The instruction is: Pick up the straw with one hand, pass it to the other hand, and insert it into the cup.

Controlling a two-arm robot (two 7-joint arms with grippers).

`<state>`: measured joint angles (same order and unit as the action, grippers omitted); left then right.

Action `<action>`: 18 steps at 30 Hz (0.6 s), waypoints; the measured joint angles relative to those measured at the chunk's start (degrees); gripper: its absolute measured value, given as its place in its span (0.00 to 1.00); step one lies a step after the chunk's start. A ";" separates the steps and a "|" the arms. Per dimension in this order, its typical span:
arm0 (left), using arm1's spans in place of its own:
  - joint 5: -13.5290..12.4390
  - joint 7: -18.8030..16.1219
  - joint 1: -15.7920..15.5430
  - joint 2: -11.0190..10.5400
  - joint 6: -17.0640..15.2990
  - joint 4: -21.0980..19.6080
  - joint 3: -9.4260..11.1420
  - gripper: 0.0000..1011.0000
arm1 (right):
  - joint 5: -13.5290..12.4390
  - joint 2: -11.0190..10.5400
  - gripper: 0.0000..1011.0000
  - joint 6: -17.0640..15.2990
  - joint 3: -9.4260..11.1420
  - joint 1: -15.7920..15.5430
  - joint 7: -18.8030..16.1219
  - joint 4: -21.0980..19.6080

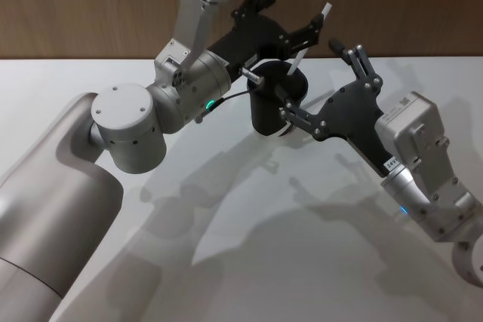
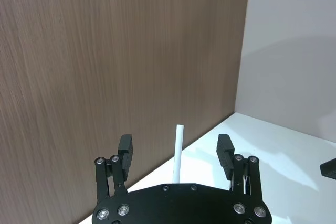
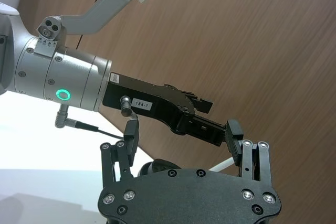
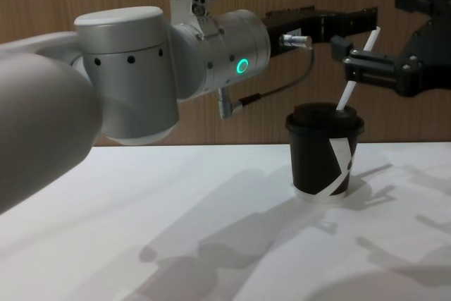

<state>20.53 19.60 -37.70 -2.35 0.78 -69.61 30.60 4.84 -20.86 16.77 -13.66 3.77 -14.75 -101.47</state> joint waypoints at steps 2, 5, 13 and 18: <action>0.00 0.00 0.00 0.00 0.00 0.00 0.00 0.99 | 0.00 0.00 0.99 0.00 0.00 0.00 0.00 0.00; 0.00 0.08 0.06 -0.01 0.00 -0.02 -0.04 0.99 | 0.00 0.00 0.99 0.00 0.00 0.00 0.00 0.00; 0.51 1.93 0.40 -0.65 0.00 -0.60 -0.35 0.99 | 0.15 0.33 0.99 -0.07 0.09 -0.33 0.19 -0.29; 1.37 3.82 0.69 -1.62 0.00 -1.26 -0.60 0.99 | 0.19 1.07 0.99 -0.28 0.26 -0.81 0.82 -0.88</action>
<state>21.90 23.43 -37.01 -3.97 0.78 -70.87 30.00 5.03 -19.79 16.49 -13.40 2.96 -13.93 -102.35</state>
